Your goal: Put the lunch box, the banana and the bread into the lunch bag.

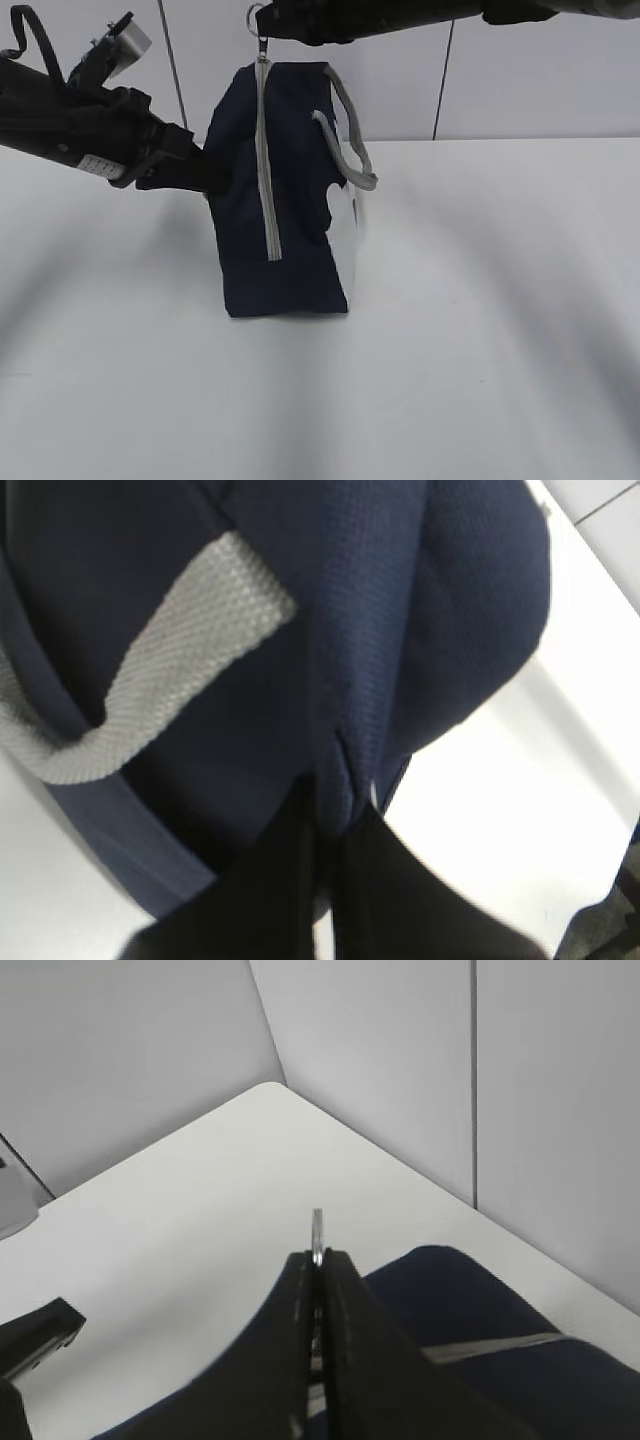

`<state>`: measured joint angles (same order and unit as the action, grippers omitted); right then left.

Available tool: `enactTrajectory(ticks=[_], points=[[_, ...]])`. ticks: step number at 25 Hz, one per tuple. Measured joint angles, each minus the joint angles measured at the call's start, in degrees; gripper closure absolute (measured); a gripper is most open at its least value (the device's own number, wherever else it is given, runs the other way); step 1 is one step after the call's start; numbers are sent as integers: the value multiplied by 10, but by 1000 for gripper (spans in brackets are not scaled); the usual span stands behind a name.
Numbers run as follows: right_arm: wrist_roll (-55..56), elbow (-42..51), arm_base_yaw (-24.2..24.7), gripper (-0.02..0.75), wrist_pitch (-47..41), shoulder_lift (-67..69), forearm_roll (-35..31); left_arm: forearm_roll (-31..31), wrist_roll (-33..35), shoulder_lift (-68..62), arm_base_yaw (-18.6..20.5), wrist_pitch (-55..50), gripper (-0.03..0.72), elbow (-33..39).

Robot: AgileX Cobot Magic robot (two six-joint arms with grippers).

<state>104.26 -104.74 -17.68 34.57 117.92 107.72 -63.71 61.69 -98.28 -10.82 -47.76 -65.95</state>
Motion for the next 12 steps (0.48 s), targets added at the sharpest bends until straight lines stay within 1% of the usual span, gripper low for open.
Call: enactTrajectory(ticks=[6,12], points=[[28,-51,14,754,21,27,0,2,0,0,0,-4,683,0],[47,-72,31,754,23,56,0,13,0,0,0,-9,684,-1]])
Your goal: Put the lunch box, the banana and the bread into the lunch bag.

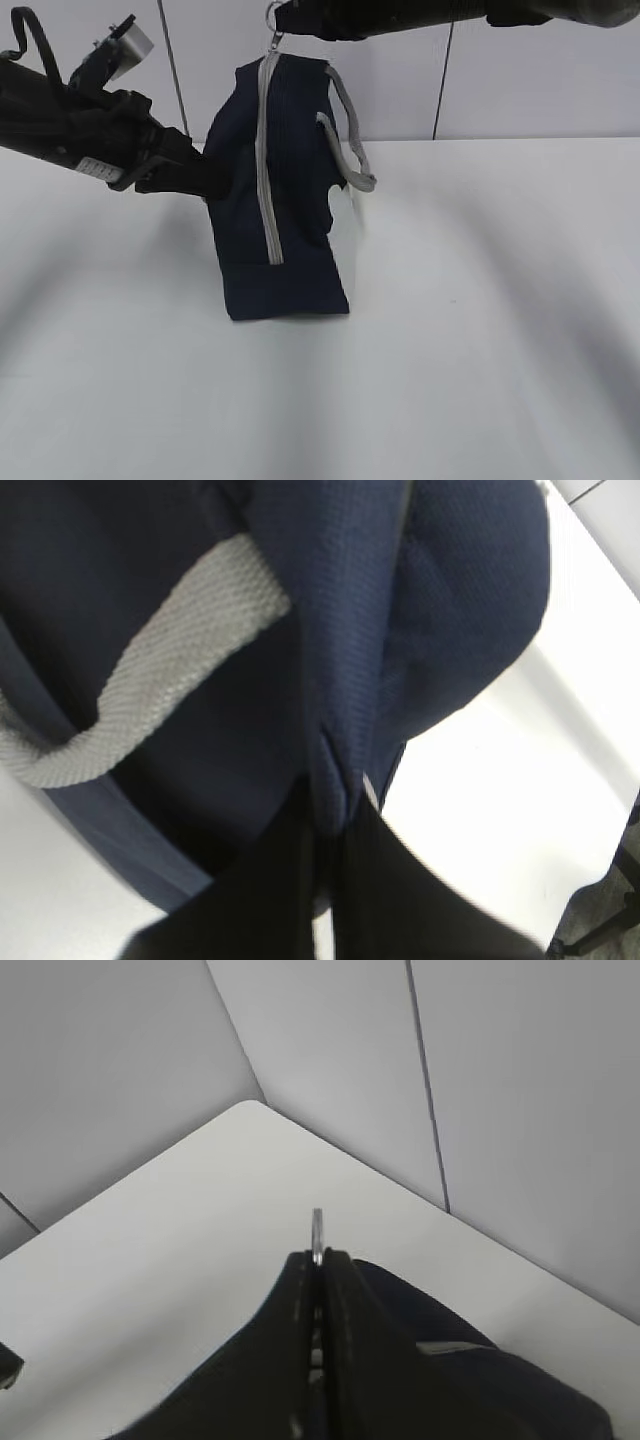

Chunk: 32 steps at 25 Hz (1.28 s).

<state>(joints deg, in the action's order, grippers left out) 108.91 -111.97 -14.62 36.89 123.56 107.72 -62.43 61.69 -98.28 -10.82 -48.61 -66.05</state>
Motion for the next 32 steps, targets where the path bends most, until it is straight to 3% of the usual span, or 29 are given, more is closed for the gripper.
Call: enactTrajectory(ticks=[17,32], points=[[72,-225,30,754,61,183,0,46,0,0,0,-81,684,0],[91,-290,32,754,91,249,0,68,0,0,0,-121,676,-1]])
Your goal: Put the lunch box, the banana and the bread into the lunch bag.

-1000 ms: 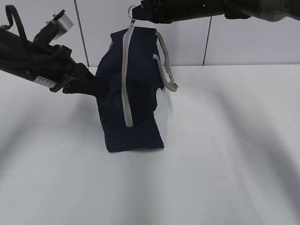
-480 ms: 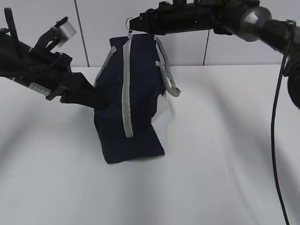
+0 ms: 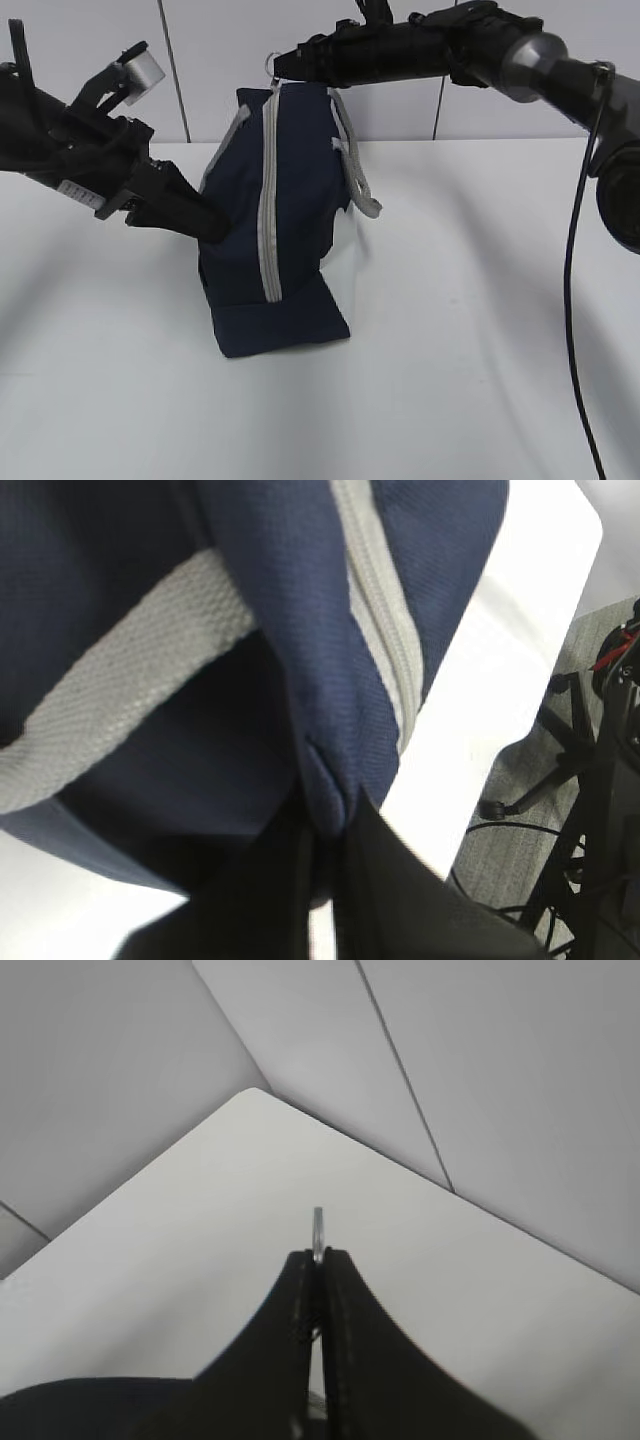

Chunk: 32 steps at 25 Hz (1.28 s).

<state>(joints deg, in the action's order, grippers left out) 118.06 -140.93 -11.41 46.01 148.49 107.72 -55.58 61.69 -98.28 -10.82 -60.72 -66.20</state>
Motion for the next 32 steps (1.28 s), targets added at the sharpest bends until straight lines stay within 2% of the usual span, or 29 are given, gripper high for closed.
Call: enactTrajectory(ticks=[3,8,11,20,26,32], points=[[10,-23,1,754,33,0,0,0,-5,0,0,13,598,0],[24,-36,7,754,73,0,0,-15,-19,0,0,56,295,0],[28,-36,18,754,82,0,0,-25,-24,0,0,63,210,0],[32,-36,24,754,92,0,0,-79,-41,63,35,106,180,0],[33,-36,24,754,96,0,0,-158,-41,87,41,196,179,-5],[34,-36,24,754,97,0,0,-236,-41,36,41,242,179,-36]])
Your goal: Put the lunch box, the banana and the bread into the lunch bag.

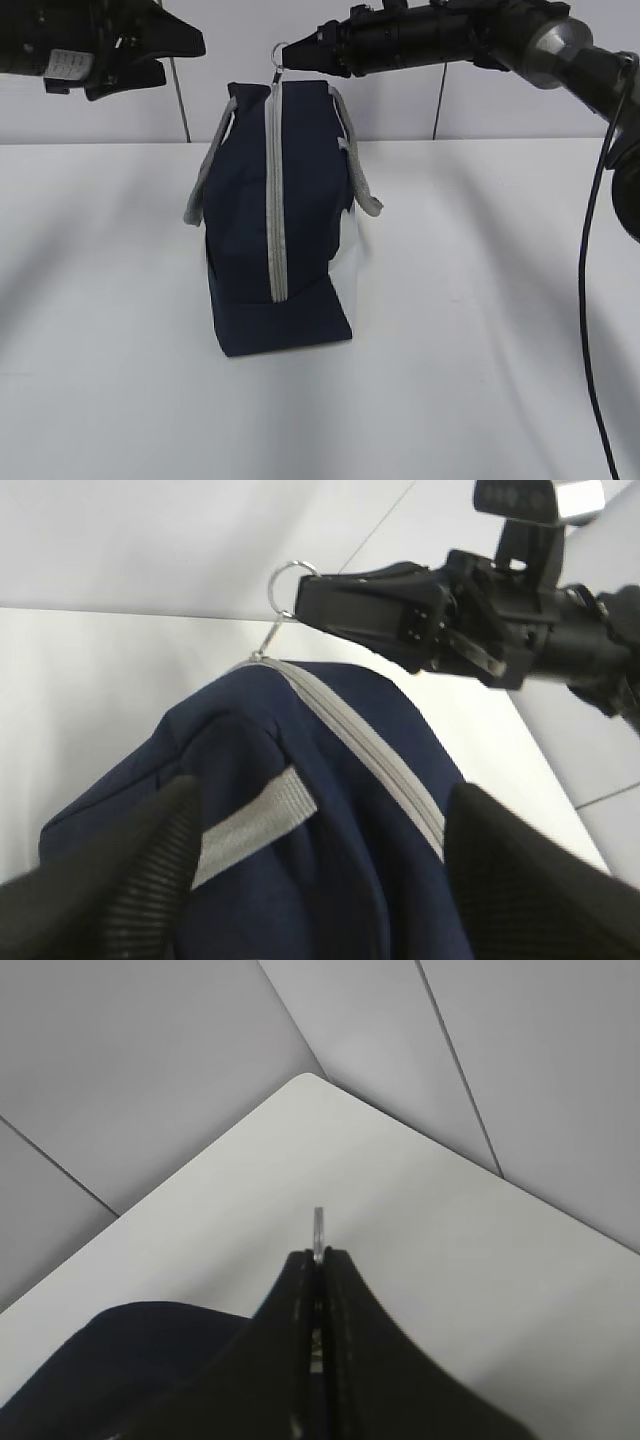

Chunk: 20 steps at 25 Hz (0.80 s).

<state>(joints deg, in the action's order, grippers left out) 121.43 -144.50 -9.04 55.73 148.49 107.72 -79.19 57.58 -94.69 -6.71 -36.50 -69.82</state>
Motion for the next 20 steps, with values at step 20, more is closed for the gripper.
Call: enactTrajectory(ticks=[20], points=[[1,0,0,754,0,0,0,-86,-54,-153,-31,-15,256,-97]])
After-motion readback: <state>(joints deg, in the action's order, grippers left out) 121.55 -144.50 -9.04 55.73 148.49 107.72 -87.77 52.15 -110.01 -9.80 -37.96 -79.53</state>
